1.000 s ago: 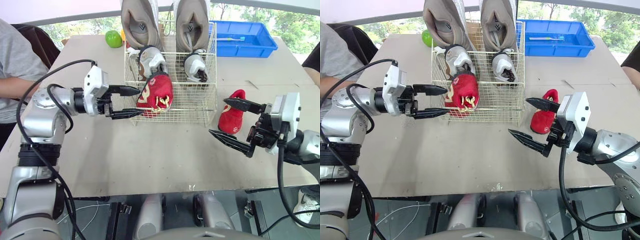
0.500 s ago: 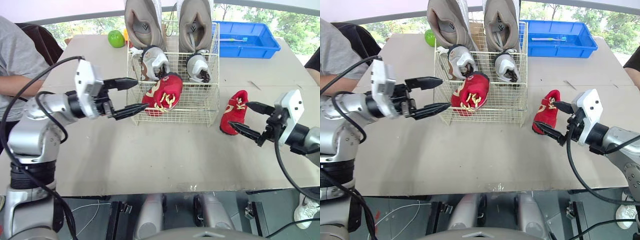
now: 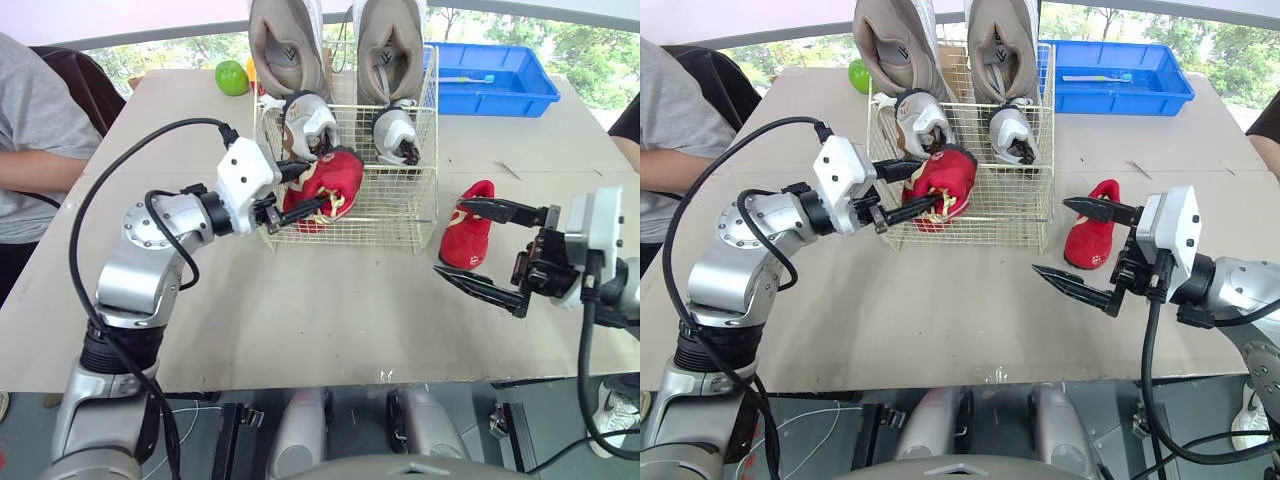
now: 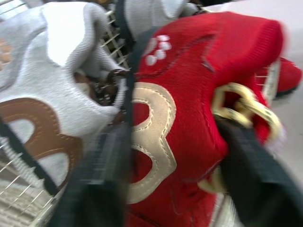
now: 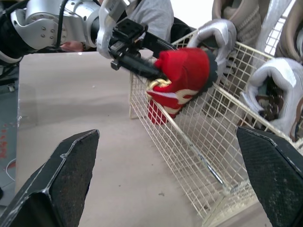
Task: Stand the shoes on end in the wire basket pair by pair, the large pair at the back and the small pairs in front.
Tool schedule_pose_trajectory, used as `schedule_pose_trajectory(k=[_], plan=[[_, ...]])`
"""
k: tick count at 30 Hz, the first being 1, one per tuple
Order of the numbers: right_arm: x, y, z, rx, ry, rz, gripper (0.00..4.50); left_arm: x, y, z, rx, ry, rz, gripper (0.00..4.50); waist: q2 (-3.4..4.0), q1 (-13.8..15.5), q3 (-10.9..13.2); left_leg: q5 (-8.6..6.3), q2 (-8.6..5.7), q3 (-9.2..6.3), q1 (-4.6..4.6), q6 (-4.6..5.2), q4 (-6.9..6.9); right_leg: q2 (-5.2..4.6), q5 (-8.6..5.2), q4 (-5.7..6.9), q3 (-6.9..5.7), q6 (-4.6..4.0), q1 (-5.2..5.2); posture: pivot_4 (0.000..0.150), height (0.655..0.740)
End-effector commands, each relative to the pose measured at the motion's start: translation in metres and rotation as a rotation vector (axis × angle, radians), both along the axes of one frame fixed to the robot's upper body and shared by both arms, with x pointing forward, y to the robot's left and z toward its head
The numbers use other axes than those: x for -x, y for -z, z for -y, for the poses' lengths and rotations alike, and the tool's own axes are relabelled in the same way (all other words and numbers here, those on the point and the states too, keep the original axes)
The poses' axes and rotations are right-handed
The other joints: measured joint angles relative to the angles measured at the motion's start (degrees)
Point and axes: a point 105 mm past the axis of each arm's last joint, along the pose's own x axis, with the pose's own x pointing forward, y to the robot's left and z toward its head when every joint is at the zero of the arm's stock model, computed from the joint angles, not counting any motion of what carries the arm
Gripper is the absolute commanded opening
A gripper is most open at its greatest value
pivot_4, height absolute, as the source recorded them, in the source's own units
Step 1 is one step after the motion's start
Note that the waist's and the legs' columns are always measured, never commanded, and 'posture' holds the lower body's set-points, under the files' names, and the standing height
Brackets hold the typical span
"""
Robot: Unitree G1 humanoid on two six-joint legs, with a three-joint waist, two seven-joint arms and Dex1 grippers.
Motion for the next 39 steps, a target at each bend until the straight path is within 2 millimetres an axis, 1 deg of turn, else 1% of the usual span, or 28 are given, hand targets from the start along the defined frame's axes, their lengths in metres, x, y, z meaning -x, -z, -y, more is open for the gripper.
schedule_pose_trajectory(k=[1, 3, 4, 8, 10, 15, 20, 22, 24, 25, 26, 27, 28, 29, 30, 31, 32, 33, 35, 37, 39], plan=[[0.007, -0.004, -0.004, -0.002, 0.0, 0.037, 4.5, 0.005, -0.009, -0.009, 0.112, -0.105, 0.044, 0.88, 0.0, -0.09, 0.0, 0.0, 0.02, -0.04, 0.02, 0.0, 0.0, -0.01, 0.0, 0.0, 0.02, 0.0, 0.02, 0.15, 0.74], [0.007, -0.003, -0.004, -0.005, 0.003, 0.032, 4.5, 0.01, -0.01, -0.01, 0.159, -0.141, 0.054, 0.25, 0.0, -0.18, 0.0, 0.0, 0.04, -0.18, 0.02, 0.0, 0.0, -0.02, 0.0, 0.02, 0.04, 0.0, 0.02, 0.15, 0.74], [0.007, -0.002, -0.005, -0.009, 0.003, 0.029, 4.5, 0.012, -0.011, -0.012, 0.209, -0.175, 0.053, 0.22, 0.0, -0.21, 0.0, 0.0, 0.04, -0.23, 0.03, 0.0, 0.0, -0.01, 0.0, 0.02, 0.04, 0.01, 0.02, 0.15, 0.74], [0.006, 0.002, -0.008, -0.018, -0.011, 0.008, 4.5, 0.023, -0.009, -0.023, 0.381, -0.336, 0.043, 0.22, -0.01, -0.19, 0.0, 0.0, 0.04, -0.25, 0.07, 0.0, 0.01, -0.03, 0.0, 0.07, 0.08, 0.01, 0.03, 0.15, 0.74], [0.005, 0.002, -0.01, -0.02, -0.022, 0.001, 4.5, 0.029, -0.009, -0.024, 0.44, -0.385, 0.041, 0.22, -0.04, -0.16, 0.0, 0.0, 0.05, -0.28, 0.07, 0.0, 0.02, -0.04, 0.0, 0.08, 0.06, 0.01, 0.04, 0.15, 0.74], [-0.001, 0.001, -0.012, -0.022, -0.04, -0.005, 4.5, 0.035, 0.002, -0.016, 0.44, -0.405, -0.039, 0.22, -0.05, -0.24, -0.01, 0.0, -0.01, -0.33, 0.07, 0.0, 0.09, -0.03, 0.0, 0.13, 0.03, 0.0, 0.06, 0.15, 0.74], [-0.008, 0.002, -0.015, -0.016, -0.058, -0.009, 4.5, 0.029, 0.02, -0.01, 0.405, -0.356, -0.173, 0.22, -0.05, -0.28, -0.02, 0.0, -0.03, -0.33, 0.08, 0.0, 0.09, 0.01, 0.0, 0.13, 0.03, 0.0, 0.06, 0.15, 0.74], [-0.01, 0.002, -0.016, -0.013, -0.06, -0.009, 4.5, 0.028, 0.022, -0.013, 0.422, -0.356, -0.205, 0.22, -0.04, -0.23, -0.03, 0.0, -0.03, -0.32, 0.09, 0.0, 0.09, 0.0, 0.0, 0.13, 0.03, 0.0, 0.07, 0.15, 0.74], [-0.011, 0.001, -0.016, -0.013, -0.059, -0.009, 4.5, 0.025, 0.024, -0.02, 0.418, -0.383, -0.21, 1.22, -0.04, -0.22, -0.03, -0.01, -0.02, -0.32, 0.1, 0.0, 0.09, -0.01, 0.0, 0.12, 0.03, 0.0, 0.1, 0.15, 0.74], [-0.012, 0.001, -0.016, -0.013, -0.056, -0.009, 4.5, 0.024, 0.024, -0.023, 0.426, -0.39, -0.214, 1.54, -0.04, -0.22, -0.03, -0.01, -0.03, -0.32, 0.13, 0.0, 0.09, -0.01, 0.0, 0.11, 0.03, 0.0, 0.13, 0.15, 0.74], [-0.012, 0.002, -0.015, -0.011, -0.05, -0.012, 4.5, 0.024, 0.023, -0.024, 0.432, -0.393, -0.217, 2.1, -0.04, -0.22, -0.03, -0.01, -0.03, -0.32, 0.23, 0.0, 0.09, -0.01, 0.0, 0.12, 0.04, -0.01, 0.21, 0.15, 0.74], [-0.013, 0.002, -0.014, -0.011, -0.041, -0.018, 4.5, 0.024, 0.022, -0.025, 0.431, -0.397, -0.214, 2.52, -0.04, -0.19, -0.03, -0.01, -0.03, -0.31, 0.32, 0.0, 0.08, -0.01, -0.01, 0.11, 0.04, -0.01, 0.29, 0.15, 0.74], [-0.014, 0.003, -0.013, -0.01, -0.035, -0.022, 4.5, 0.024, 0.022, -0.026, 0.429, -0.4, -0.211, 2.66, -0.04, -0.18, -0.02, -0.01, -0.03, -0.32, 0.54, 0.0, 0.05, -0.01, -0.02, 0.08, 0.02, -0.01, 0.52, 0.15, 0.74], [-0.016, 0.005, -0.011, -0.009, -0.018, -0.032, 4.5, 0.026, 0.02, -0.03, 0.444, -0.415, -0.201, 3.27, -0.04, -0.19, -0.02, -0.02, -0.03, -0.33, 0.77, 0.0, -0.02, -0.01, -0.03, -0.01, -0.01, -0.03, 0.77, 0.15, 0.74], [-0.02, 0.008, -0.007, -0.005, 0.019, -0.049, 4.5, 0.028, 0.014, -0.033, 0.478, -0.419, -0.182, 3.71, -0.04, -0.21, -0.03, -0.02, -0.02, -0.37, 0.84, 0.0, -0.03, 0.0, -0.03, -0.09, -0.04, -0.03, 0.89, 0.15, 0.74], [-0.028, 0.013, -0.001, 0.009, 0.083, -0.072, 4.5, 0.031, 0.006, -0.038, 0.537, -0.413, -0.16, 4.16, -0.04, -0.22, -0.03, -0.02, 0.0, -0.39, 0.88, 0.0, -0.04, 0.0, -0.03, -0.11, -0.04, -0.04, 0.94, 0.15, 0.74], [-0.039, 0.017, 0.009, 0.021, 0.167, -0.081, 4.5, 0.034, -0.003, -0.046, 0.579, -0.421, -0.117, 4.42, -0.04, -0.34, -0.03, -0.02, 0.02, -0.39, 0.9, 0.0, -0.03, -0.01, -0.03, -0.11, -0.04, -0.04, 0.96, 0.15, 0.74], [-0.048, 0.018, 0.017, 0.025, 0.238, -0.081, 4.5, 0.036, -0.011, -0.054, 0.639, -0.42, -0.089, 4.42, -0.05, -0.45, -0.03, -0.02, 0.04, -0.38, 0.92, 0.0, -0.03, -0.01, -0.02, -0.11, -0.02, -0.04, 0.95, 0.15, 0.74], [-0.063, 0.023, 0.035, 0.05, 0.373, -0.136, 4.5, 0.042, -0.023, -0.061, 0.734, -0.375, -0.073, 4.42, -0.05, -0.43, -0.03, -0.01, 0.04, -0.38, 0.93, -0.01, -0.03, 0.02, -0.01, -0.1, -0.02, -0.06, 0.95, 0.15, 0.74], [-0.075, 0.023, 0.052, 0.079, 0.486, -0.146, 4.5, 0.05, -0.027, -0.059, 0.777, -0.269, -0.099, 4.42, -0.03, -0.27, -0.03, -0.01, 0.04, -0.38, 0.93, -0.01, -0.03, 0.0, -0.01, -0.08, -0.02, -0.07, 0.95, 0.15, 0.74], [-0.077, 0.025, 0.056, 0.089, 0.504, -0.182, 4.5, 0.057, -0.03, -0.054, 0.787, -0.179, -0.131, 4.42, -0.04, -0.04, -0.03, -0.01, 0.01, -0.39, 0.87, -0.01, -0.03, -0.05, -0.01, -0.11, -0.03, -0.06, 0.94, 0.15, 0.74]])
